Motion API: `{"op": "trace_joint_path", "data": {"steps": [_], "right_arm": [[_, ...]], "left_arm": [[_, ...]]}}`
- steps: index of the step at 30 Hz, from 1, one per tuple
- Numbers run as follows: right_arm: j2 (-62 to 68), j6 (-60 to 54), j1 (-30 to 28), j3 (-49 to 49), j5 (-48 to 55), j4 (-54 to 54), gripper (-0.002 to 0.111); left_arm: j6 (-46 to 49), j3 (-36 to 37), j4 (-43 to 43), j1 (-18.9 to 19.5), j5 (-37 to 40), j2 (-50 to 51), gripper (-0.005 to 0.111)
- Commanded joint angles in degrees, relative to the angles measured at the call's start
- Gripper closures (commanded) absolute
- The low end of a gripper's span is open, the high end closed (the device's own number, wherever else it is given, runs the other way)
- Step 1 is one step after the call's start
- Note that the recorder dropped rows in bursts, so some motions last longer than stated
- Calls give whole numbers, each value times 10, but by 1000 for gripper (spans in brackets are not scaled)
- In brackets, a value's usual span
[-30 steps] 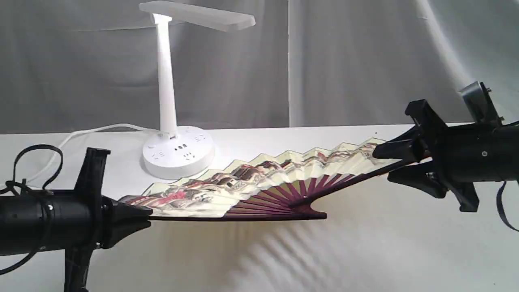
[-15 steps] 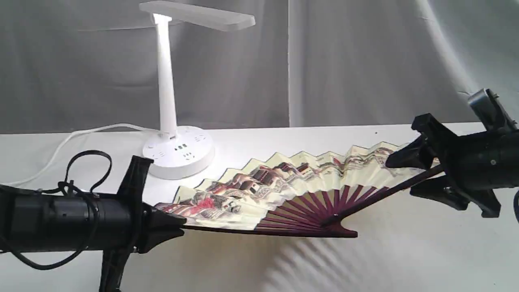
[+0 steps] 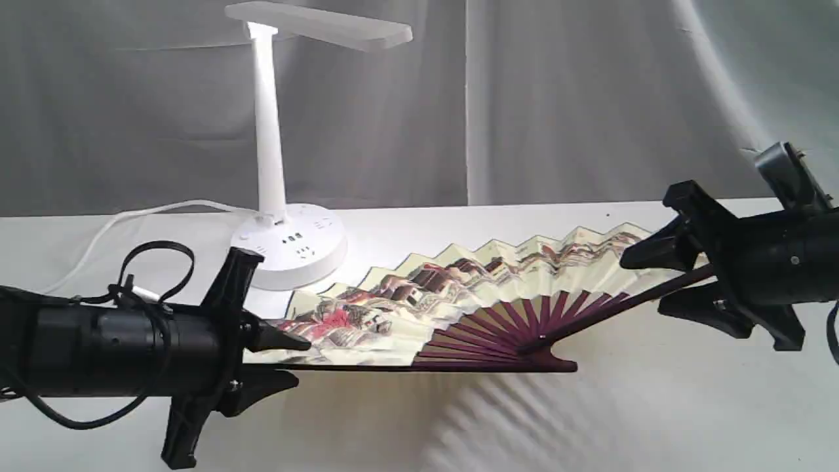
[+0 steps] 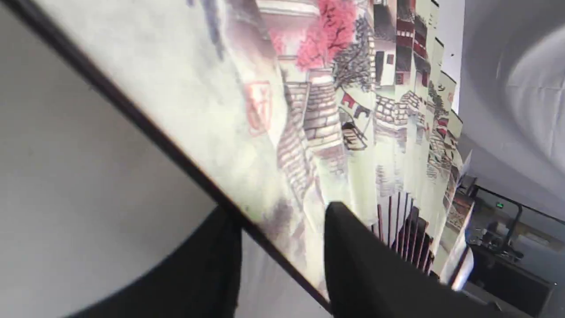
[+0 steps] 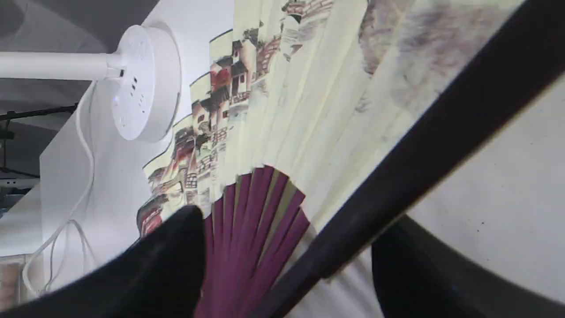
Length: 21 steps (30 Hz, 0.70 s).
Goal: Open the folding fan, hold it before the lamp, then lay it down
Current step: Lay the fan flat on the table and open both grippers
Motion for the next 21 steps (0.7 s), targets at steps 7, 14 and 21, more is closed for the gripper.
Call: {"op": "trace_joint_path", "data": {"steps": [7,14,21], "right_arm": [[-6,17,1,-1,-15,-31,53],[-6,20,1,-1,-67,-46,53],[-6,64,1,-1,-117,-124,53]], "left_arm": [[19,-2,2,-3,-11,0,61],[104,-2,2,-3,11,0,60],[203,-2,2,-3,-8,0,60]]}}
